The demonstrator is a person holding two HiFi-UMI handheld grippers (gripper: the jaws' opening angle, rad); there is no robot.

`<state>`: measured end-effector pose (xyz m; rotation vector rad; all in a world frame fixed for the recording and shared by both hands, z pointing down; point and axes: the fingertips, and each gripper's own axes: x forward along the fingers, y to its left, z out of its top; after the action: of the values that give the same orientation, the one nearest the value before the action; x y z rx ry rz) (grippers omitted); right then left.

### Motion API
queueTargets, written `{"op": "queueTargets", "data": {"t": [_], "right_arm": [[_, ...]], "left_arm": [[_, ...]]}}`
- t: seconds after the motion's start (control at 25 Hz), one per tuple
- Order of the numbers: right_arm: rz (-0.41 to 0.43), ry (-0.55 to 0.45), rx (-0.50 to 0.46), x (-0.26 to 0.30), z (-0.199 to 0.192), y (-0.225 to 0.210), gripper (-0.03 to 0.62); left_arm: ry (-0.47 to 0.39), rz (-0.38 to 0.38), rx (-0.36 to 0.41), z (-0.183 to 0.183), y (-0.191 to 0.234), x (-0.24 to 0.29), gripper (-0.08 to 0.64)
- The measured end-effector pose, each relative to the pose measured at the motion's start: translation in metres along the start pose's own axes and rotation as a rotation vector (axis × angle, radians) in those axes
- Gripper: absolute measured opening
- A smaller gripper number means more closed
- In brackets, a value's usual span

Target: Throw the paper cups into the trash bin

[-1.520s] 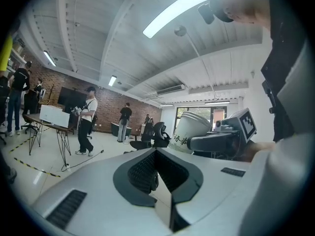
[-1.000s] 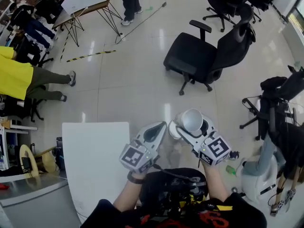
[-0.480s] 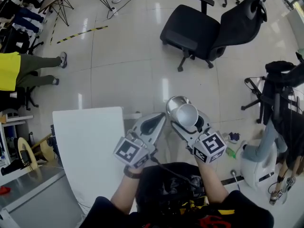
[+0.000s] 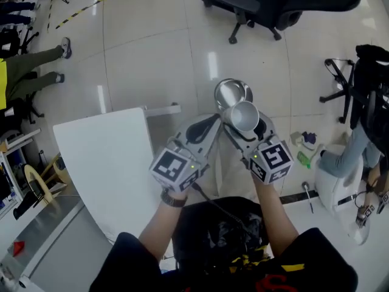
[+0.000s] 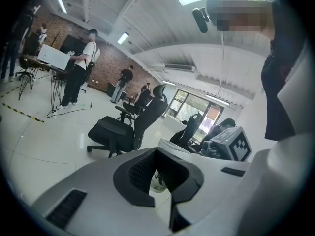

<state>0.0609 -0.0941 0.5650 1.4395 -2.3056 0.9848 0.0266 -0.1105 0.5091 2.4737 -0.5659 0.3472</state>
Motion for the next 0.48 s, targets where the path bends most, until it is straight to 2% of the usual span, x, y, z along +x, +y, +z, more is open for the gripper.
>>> {"op": "queueTargets", "data": {"t": [0.12, 0.48], "right_arm": [[-0.024, 0.022, 0.032, 0.018, -0.032, -0.019, 0.321], [-0.069, 0.096, 0.086, 0.059, -0.123, -0.07, 0.322]], "left_arm": [[0.045, -0.009, 0.004, -0.03, 0.018, 0.016, 0.014], [0.099, 0.038, -0.11, -0.128, 0.07, 0.05, 0.014]]}}
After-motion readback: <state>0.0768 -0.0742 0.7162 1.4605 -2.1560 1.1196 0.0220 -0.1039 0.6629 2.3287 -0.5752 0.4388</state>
